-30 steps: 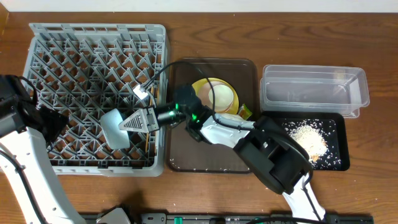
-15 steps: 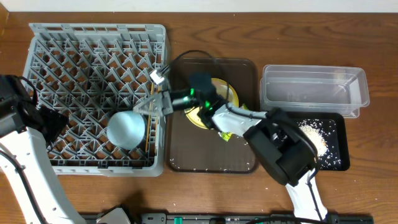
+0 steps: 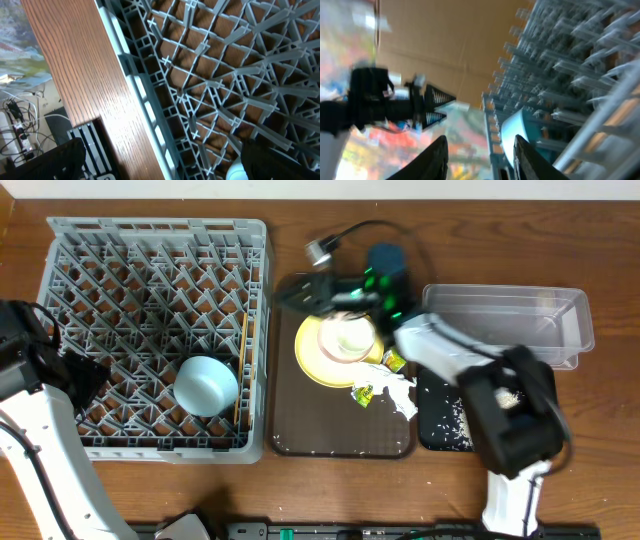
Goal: Sort waste into correct bins and load items into the dishwasher
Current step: 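Lower the bowl into the dish rack, release, and raise the right gripper, then grasp the white tissue on the brown tray with the right gripper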
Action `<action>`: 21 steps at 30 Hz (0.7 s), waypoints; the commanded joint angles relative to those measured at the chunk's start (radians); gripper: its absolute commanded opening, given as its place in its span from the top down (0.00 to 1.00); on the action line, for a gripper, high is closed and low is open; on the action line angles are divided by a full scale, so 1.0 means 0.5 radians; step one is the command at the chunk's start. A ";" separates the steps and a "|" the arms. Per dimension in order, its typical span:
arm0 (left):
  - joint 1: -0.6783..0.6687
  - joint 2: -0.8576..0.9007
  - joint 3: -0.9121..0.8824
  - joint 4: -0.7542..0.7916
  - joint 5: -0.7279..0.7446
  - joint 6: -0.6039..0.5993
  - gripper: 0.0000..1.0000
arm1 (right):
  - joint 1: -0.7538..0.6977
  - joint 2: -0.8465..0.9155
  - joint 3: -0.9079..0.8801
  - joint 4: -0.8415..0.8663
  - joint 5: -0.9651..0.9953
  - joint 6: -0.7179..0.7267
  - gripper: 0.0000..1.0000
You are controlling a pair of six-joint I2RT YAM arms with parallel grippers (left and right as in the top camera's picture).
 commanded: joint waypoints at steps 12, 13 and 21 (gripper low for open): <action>0.008 -0.006 0.008 -0.007 -0.012 -0.003 0.00 | -0.238 -0.972 0.030 -2.500 1.583 -1.850 0.54; 0.008 -0.007 0.007 -0.007 -0.012 -0.003 0.00 | -0.197 -1.001 0.030 -2.627 1.712 -1.888 0.53; 0.008 -0.006 0.007 -0.007 -0.012 -0.003 0.00 | 0.160 -0.999 -0.088 -3.127 2.274 -1.991 0.40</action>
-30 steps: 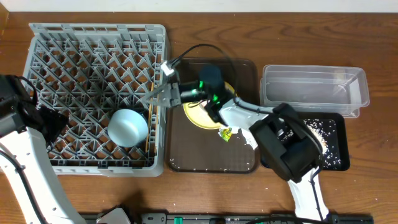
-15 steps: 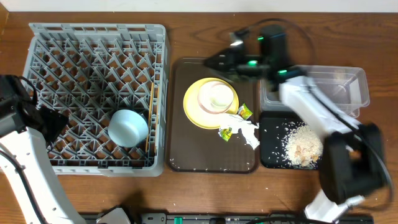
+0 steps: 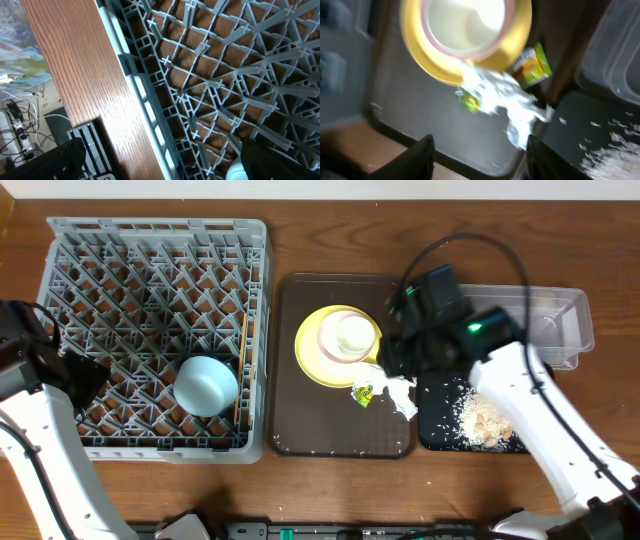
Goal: Sort waste into correct bins and load items into the dishwasher
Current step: 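Grasp the white tissue on the brown tray with the right gripper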
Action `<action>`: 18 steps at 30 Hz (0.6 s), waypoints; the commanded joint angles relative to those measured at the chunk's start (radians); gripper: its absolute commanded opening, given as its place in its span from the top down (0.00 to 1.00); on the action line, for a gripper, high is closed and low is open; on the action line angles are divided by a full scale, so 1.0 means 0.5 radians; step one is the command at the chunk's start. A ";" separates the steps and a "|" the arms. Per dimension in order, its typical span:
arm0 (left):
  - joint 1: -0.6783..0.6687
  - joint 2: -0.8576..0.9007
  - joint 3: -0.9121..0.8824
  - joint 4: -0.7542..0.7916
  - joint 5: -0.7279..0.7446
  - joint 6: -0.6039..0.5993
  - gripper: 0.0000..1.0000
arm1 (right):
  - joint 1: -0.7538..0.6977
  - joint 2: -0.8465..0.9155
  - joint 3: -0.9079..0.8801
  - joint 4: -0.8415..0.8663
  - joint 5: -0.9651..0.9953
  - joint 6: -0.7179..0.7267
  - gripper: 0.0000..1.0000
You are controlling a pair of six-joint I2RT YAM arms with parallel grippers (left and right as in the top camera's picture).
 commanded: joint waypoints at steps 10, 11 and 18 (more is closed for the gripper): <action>0.008 -0.006 0.008 -0.008 -0.010 -0.003 0.00 | 0.172 0.014 -0.587 0.594 0.509 0.070 0.26; 0.008 -0.007 0.008 -0.008 -0.010 -0.003 0.00 | 0.172 0.014 -0.644 0.678 0.498 0.070 0.26; 0.008 -0.007 0.008 -0.008 -0.010 -0.003 0.00 | 0.176 0.014 -0.947 1.107 0.472 0.069 0.28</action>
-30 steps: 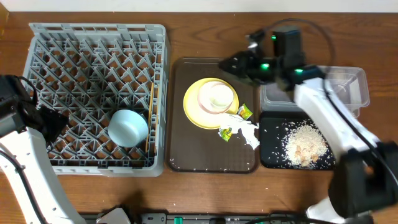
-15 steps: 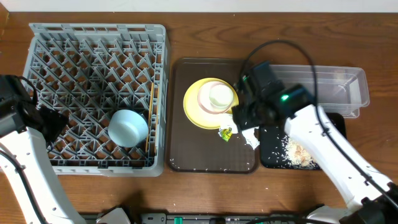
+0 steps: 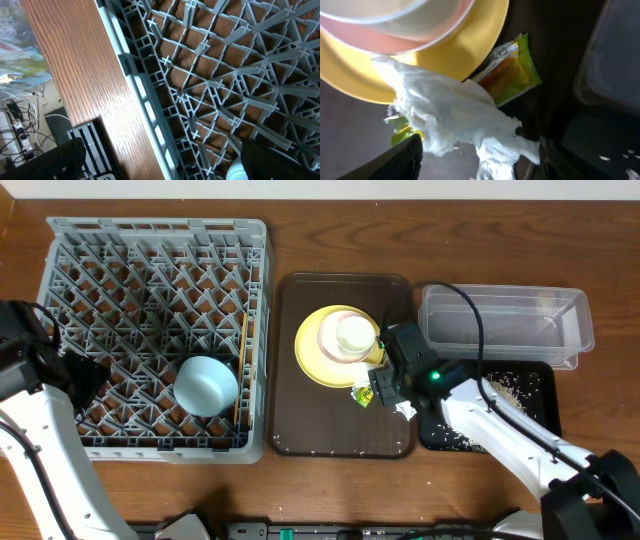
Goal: Sort waste into correct bins and load items into the dishwasher
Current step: 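Grasp the white tissue on the brown tray with the right gripper, then carry the tissue into the clear plastic bin and release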
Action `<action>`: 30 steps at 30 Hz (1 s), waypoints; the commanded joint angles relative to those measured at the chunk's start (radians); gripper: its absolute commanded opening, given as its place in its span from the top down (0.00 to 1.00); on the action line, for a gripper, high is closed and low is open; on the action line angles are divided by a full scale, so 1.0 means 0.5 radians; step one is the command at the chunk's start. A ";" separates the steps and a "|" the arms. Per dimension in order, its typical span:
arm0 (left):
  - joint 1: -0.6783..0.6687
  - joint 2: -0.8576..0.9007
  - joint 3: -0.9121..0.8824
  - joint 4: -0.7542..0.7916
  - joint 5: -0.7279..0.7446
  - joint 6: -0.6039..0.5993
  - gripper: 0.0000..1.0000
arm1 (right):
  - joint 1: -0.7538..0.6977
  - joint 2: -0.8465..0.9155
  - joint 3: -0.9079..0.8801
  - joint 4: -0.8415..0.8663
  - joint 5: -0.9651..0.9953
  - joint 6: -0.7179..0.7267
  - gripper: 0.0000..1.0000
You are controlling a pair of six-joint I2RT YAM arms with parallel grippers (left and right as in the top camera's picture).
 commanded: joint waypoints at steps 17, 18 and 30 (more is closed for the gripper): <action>0.008 -0.006 0.008 -0.008 -0.011 -0.003 0.00 | 0.014 -0.015 -0.253 0.332 -0.029 0.050 0.91; 0.008 -0.006 0.008 -0.008 -0.011 -0.003 0.00 | 0.014 -0.030 -0.243 0.332 -0.060 0.049 0.95; 0.008 -0.007 0.008 -0.008 -0.011 -0.003 0.00 | 0.014 -0.403 -0.195 0.232 -0.183 0.048 0.99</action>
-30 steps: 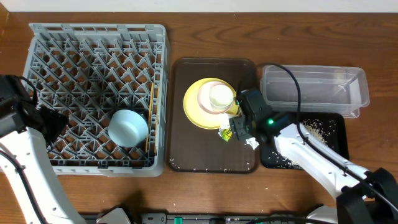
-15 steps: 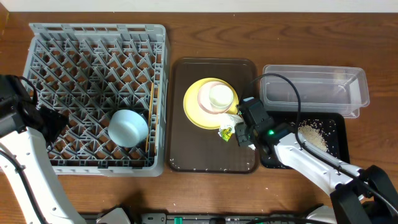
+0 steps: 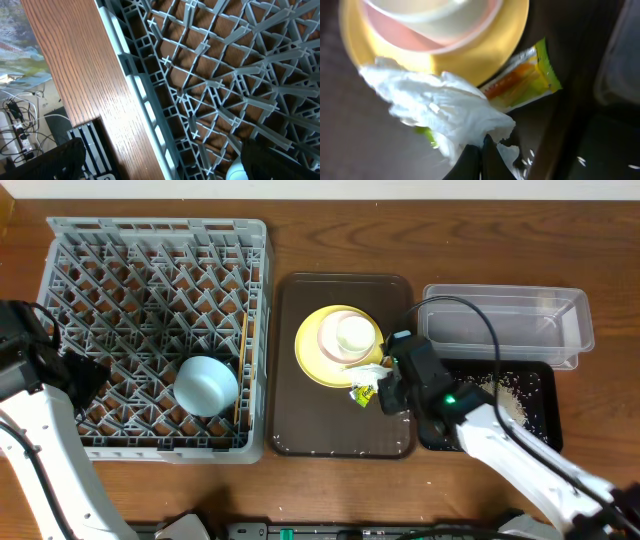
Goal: Sort waste into correct bins and load items into the dishwasher
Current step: 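Carry the tissue into the clear plastic bin and release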
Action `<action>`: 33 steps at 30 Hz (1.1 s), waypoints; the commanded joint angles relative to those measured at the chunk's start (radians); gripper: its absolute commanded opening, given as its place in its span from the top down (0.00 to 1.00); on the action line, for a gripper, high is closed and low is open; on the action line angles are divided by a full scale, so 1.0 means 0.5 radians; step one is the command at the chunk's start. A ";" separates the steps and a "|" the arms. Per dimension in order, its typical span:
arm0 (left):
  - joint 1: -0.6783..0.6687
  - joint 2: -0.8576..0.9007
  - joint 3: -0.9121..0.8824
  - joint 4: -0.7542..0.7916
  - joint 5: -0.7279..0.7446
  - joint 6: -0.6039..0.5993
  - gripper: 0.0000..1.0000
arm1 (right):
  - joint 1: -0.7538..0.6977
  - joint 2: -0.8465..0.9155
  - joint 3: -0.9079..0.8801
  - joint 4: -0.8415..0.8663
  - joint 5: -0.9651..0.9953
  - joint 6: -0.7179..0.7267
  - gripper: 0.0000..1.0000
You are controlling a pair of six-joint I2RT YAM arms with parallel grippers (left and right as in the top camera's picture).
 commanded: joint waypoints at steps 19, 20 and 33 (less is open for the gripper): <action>0.008 -0.007 0.008 -0.008 -0.011 -0.003 0.00 | -0.605 -0.637 0.050 0.010 0.311 0.006 0.99; 0.008 -0.007 0.008 -0.008 -0.011 -0.003 0.00 | -0.676 -0.624 0.050 0.027 0.323 0.006 0.99; 0.008 -0.007 0.008 -0.008 -0.011 -0.003 0.00 | -1.080 -0.211 0.050 0.285 0.323 0.006 0.92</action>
